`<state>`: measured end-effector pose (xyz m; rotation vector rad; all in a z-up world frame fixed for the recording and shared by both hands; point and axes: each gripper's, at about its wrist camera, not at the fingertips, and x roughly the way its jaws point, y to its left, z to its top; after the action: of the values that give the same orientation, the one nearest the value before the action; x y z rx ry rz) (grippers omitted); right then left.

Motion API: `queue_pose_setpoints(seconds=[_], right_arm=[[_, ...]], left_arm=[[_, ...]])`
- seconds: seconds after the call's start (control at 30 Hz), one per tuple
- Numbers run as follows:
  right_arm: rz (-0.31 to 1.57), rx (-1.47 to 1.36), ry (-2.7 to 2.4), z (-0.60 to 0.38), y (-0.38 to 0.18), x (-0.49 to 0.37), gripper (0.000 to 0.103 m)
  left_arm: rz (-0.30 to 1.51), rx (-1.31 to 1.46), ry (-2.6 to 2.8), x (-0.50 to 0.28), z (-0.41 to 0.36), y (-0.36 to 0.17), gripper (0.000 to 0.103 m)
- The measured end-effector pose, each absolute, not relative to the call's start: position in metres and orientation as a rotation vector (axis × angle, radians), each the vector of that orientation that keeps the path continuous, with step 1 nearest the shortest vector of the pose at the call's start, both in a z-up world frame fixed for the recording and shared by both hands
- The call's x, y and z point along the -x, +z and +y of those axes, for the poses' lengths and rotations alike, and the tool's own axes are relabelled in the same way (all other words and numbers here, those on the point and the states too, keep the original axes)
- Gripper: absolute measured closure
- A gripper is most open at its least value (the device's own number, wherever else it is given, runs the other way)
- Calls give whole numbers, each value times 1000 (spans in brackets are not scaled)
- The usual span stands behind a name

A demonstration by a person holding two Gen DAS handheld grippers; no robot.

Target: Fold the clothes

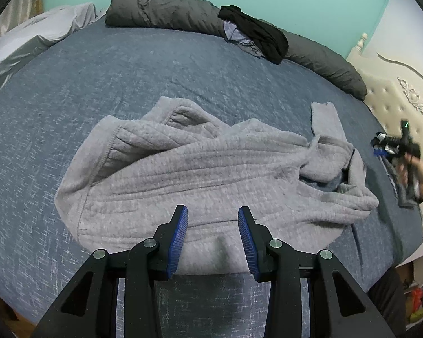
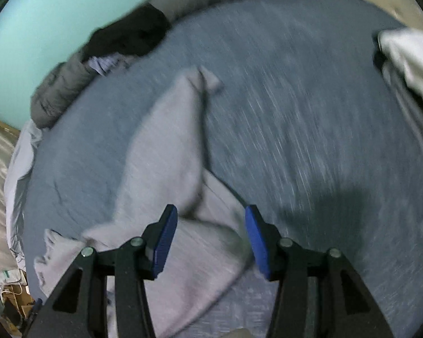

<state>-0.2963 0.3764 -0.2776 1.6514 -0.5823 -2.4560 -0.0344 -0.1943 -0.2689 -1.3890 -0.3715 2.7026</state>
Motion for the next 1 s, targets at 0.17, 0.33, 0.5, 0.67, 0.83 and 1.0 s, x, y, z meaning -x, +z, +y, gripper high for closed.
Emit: queue_pose_setpoints(seconds=[0.17,0.33,0.5,0.67,0.83,1.0], right_arm=[[-680,-1677,-2403,378,-313,289,52],[-739,-1644,-2377,373,-324,281,69],[-705,-1553,-2428,368,-309,272,91],[-662,-1428,-2490,378,-268,257,92],[-642,-1273,-2549,388,-215,229,92],[-632,-1098,-2648,410,-160,192,93]], left_arm=[[-360,1399,2707,30,-191,-267,63],[-364,1404,2712,27,-193,-264,62],[-368,1402,2726,25,-197,-262,62],[-383,1389,2739,22,-200,-259,62],[-399,1350,2749,16,-201,-253,62],[-393,1319,2753,8,-199,-246,62]])
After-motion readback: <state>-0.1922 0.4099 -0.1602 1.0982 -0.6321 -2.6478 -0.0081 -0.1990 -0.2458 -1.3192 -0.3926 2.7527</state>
